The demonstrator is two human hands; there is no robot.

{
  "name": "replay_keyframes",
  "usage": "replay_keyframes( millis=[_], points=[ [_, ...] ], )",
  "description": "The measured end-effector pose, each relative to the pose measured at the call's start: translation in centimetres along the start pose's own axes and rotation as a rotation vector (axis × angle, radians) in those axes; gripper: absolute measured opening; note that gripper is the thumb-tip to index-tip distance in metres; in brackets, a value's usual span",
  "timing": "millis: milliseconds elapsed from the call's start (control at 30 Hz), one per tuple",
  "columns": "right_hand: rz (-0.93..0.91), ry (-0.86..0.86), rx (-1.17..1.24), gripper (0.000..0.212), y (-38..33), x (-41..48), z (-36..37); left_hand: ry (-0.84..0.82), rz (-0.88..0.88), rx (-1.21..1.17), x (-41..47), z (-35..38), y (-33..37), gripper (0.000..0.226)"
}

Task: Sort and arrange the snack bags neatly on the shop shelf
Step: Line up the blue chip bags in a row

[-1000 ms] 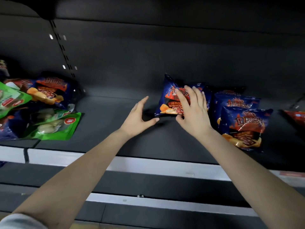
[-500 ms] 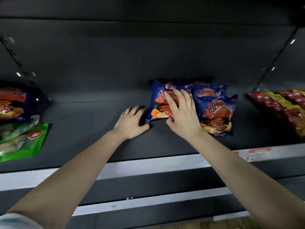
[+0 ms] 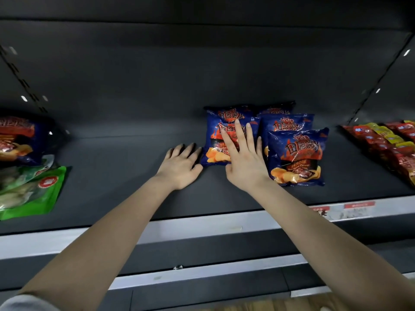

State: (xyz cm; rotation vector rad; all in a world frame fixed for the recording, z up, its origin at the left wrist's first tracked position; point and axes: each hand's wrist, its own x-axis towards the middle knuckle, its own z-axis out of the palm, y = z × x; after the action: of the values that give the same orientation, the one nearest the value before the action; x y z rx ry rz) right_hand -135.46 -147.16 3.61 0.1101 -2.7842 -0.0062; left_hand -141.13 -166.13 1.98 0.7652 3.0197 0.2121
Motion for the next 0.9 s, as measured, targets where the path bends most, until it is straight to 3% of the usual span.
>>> replay_keyframes(
  millis=[367, 733, 900],
  points=[
    [0.01, -0.066, 0.017, 0.095, 0.1, 0.4, 0.0, -0.019, -0.008, -0.01, 0.1, -0.1, 0.0, 0.057],
    [-0.246, 0.134, 0.08, 0.084, -3.2, 0.8, -2.4, 0.02, -0.112, -0.034, -2.0, -0.9, -2.6, 0.061],
    [-0.338, 0.135, 0.123, 0.076, -7.4, 2.2, -2.4, 0.067, -0.197, -0.017, -4.4, -2.2, -5.1, 0.061]
  ],
)
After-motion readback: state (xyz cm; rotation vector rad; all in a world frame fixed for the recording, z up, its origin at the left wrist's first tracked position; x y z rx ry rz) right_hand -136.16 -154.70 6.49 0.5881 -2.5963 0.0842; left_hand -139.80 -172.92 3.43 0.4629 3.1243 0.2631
